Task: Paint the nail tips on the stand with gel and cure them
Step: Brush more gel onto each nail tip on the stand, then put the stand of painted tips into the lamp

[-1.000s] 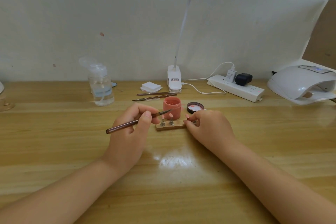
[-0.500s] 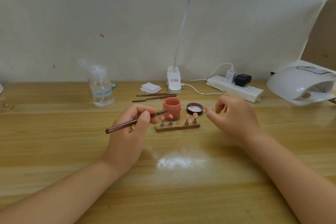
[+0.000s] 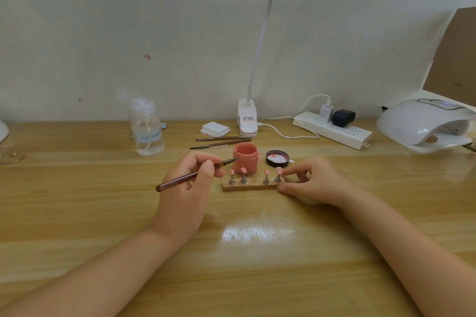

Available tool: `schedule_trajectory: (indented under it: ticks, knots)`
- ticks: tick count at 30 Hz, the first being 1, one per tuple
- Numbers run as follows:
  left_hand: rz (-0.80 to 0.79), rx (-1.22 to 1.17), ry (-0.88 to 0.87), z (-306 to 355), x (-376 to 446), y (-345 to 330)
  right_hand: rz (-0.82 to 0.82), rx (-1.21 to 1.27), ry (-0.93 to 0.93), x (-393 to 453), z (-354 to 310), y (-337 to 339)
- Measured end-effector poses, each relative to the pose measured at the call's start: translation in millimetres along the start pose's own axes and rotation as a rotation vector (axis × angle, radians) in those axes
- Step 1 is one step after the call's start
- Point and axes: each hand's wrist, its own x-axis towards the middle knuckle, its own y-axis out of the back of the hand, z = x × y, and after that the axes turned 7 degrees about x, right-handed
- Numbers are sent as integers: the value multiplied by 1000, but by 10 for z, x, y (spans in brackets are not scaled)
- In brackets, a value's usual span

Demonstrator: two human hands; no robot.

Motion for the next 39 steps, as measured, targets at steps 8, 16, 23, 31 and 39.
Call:
schedule_trajectory:
  ticks: [8,16,23,31,39]
  knots:
    - [35,-10,33,51,3,13,4,121,129,-46,-103,91]
    - [66,-164,90,258,79,-154,130,51,86,-422,328,607]
    - [-111,-219,123,552,69,-808,301,104,-191,-812,982,1106]
    - [-267,-177,313,493,201,-1669,589,120,-299,-1041,1621,1454]
    - [-277,-217,339,435,206,-2020,929,64,-499,-919,2270,1880]
